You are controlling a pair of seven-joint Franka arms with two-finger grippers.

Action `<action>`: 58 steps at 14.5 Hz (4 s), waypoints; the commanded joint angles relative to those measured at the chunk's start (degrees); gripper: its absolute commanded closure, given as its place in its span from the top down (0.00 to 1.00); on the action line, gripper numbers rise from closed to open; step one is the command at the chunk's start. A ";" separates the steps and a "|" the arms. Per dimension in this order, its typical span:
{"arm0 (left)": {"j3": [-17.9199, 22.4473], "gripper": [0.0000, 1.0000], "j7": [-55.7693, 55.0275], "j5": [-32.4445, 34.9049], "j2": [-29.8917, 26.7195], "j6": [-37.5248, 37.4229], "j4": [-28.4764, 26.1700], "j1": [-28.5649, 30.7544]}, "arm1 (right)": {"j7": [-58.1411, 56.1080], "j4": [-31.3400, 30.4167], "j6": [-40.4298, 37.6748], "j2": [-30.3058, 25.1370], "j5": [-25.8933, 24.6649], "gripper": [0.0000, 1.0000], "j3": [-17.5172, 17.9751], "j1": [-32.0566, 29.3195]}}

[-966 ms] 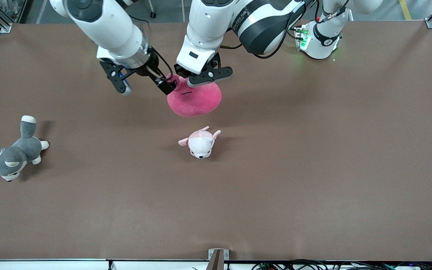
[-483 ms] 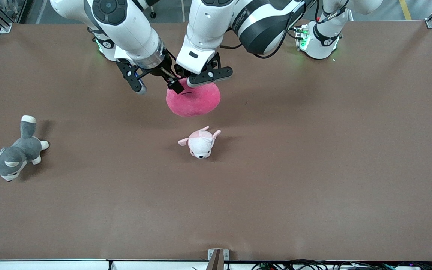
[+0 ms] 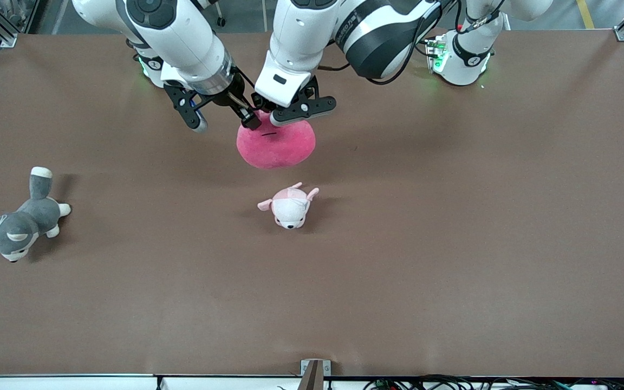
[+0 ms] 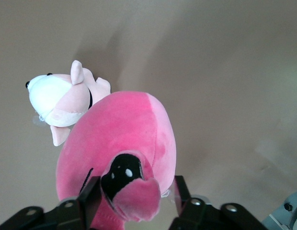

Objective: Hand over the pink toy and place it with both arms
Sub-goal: 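Grasp the pink toy with the right gripper beside the left gripper, then open the left gripper while the right gripper pulls the toy away, then place the toy by the cat with the right gripper while the left gripper retracts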

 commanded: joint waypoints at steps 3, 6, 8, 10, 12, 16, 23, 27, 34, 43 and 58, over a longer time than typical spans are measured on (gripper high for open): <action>0.43 0.00 -0.43 -0.27 0.32 -0.17 1.39 -0.38 | 0.19 -2.76 1.01 -2.33 0.60 0.08 -0.44 0.59; 0.43 0.00 -0.43 -0.27 0.15 -0.17 1.39 -0.29 | 0.10 -2.76 1.01 -2.33 0.60 0.00 -0.44 0.50; 0.43 0.01 -0.43 -0.27 0.06 -0.17 1.39 -0.29 | -0.16 -2.67 1.10 -2.42 0.52 0.00 -0.53 0.41; 0.34 0.17 -0.43 -0.36 -0.21 -0.17 1.39 0.06 | -0.34 -2.58 1.10 -2.51 0.43 0.00 -0.62 0.24; 0.60 0.99 -0.17 -0.10 -0.90 -0.17 1.13 0.06 | -0.60 -2.49 1.10 -2.59 0.43 0.00 -0.79 -0.11; 0.61 1.00 -0.26 0.25 -2.75 -0.69 0.86 0.24 | -5.33 -2.75 0.66 -2.86 0.34 0.00 -1.23 -1.77; 0.69 1.00 8.06 0.26 -13.99 -16.30 0.25 5.58 | -28.76 -15.12 6.79 -7.50 -0.63 0.00 -1.23 -13.71; 0.61 1.00 25.62 0.26 -21.89 -24.77 -3.25 15.41 | -46.70 -20.50 8.12 -7.87 -0.63 0.00 -1.23 -25.22; 0.61 1.00 56.22 5.33 -30.53 -22.77 -17.40 30.99 | -63.43 -27.98 14.88 -7.25 -0.54 0.00 -1.23 -35.53; 0.87 1.00 64.78 8.95 -23.68 -17.75 -18.56 39.70 | -66.43 -27.72 23.33 -0.14 -0.45 0.09 -1.14 -36.41; 0.78 1.00 73.32 7.11 -24.64 -20.12 -13.39 48.67 | -87.60 -1.02 2.70 2.24 -11.52 1.00 -1.14 -38.34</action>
